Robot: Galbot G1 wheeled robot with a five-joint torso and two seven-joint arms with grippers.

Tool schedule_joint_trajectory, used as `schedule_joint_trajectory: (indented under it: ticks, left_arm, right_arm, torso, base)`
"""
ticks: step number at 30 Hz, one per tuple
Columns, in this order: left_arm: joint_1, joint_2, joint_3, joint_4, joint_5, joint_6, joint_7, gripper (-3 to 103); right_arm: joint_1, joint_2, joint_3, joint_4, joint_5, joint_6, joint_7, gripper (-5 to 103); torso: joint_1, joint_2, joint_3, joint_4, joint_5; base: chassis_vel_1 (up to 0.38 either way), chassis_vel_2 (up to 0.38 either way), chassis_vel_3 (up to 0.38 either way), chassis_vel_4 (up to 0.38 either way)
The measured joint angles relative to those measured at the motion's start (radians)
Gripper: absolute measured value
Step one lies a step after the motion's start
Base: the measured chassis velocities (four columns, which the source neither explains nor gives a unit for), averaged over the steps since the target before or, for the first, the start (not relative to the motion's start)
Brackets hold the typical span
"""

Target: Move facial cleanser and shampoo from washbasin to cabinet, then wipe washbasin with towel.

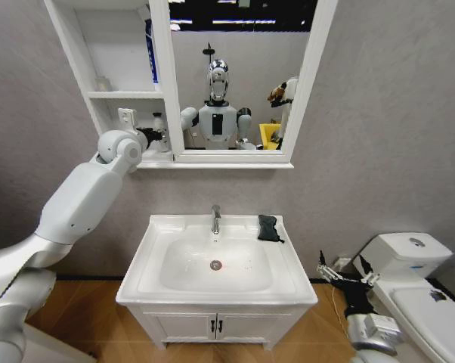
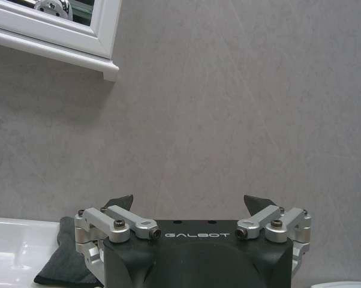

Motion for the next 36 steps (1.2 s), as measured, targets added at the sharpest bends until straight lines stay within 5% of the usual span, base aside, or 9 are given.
schedule_joint_trajectory:
  ticks: [7,14,22,25,28,29,32,33,36]
  left_arm:
    - [0.041,0.062,-0.073,-0.109,-0.009,0.001,-0.007,98]
    - [0.17,0.162,-0.169,-0.328,-0.048,0.006,-0.06,100]
    - [0.674,0.282,-0.473,-0.687,0.025,-0.091,-0.095,100]
    - [0.884,0.248,-0.583,-0.778,0.075,-0.098,-0.095,100]
    - [1.256,0.106,-0.767,-0.88,0.305,-0.168,-0.003,100]
    - [1.256,0.106,-0.767,-0.88,0.305,-0.168,-0.003,100]
    - [1.577,-0.081,-0.937,-0.918,0.522,-0.281,0.155,100]
    - [1.577,-0.081,-0.937,-0.918,0.522,-0.281,0.155,100]
    - [1.802,-0.225,-1.057,-0.917,0.611,-0.417,0.343,100]
  right_arm:
    - [0.01,-0.005,-0.012,-0.006,-0.004,-0.003,-0.001,100]
    - [0.013,-0.005,-0.028,-0.011,-0.009,-0.004,-0.003,100]
    - [0.012,-0.001,-0.032,0.007,-0.014,-0.015,-0.04,100]
    - [0.006,-0.005,-0.032,0.016,-0.011,-0.016,-0.041,100]
    - [-0.01,-0.008,-0.035,0.032,-0.008,-0.01,-0.042,100]
    - [-0.01,-0.008,-0.035,0.032,-0.008,-0.01,-0.042,100]
    - [-0.027,-0.002,-0.047,0.055,-0.011,-0.005,-0.042,100]
    - [-0.027,-0.002,-0.047,0.055,-0.011,-0.005,-0.042,100]
    - [-0.04,0.008,-0.055,0.075,-0.021,-0.002,-0.043,100]
  torso:
    - [0.0,0.0,0.0,0.0001,0.0]
    - [0.0,0.0,0.0,-0.0002,-0.0001]
    - [0.0,0.0,0.0,0.0001,0.0002]
    - [0.0,0.0,0.0,-0.0001,-0.0003]
    - [0.0,0.0,0.0,-0.0005,0.0]
    - [0.0,0.0,0.0,-0.0005,0.0]
    - [0.0,0.0,0.0,0.0011,-0.0003]
    - [0.0,0.0,0.0,0.0011,-0.0003]
    - [0.0,0.0,0.0,-0.0001,0.0001]
  base:
    - [0.0,0.0,0.0,0.0]
    - [0.0,0.0,0.0,0.0]
    - [0.0,0.0,0.0,0.0]
    - [0.0,0.0,0.0,0.0]
    - [0.0,0.0,0.0,0.0]
    - [0.0,0.0,0.0,0.0]
    - [0.0,0.0,0.0,0.0]
    - [0.0,0.0,0.0,0.0]
    - [0.0,0.0,0.0,0.0]
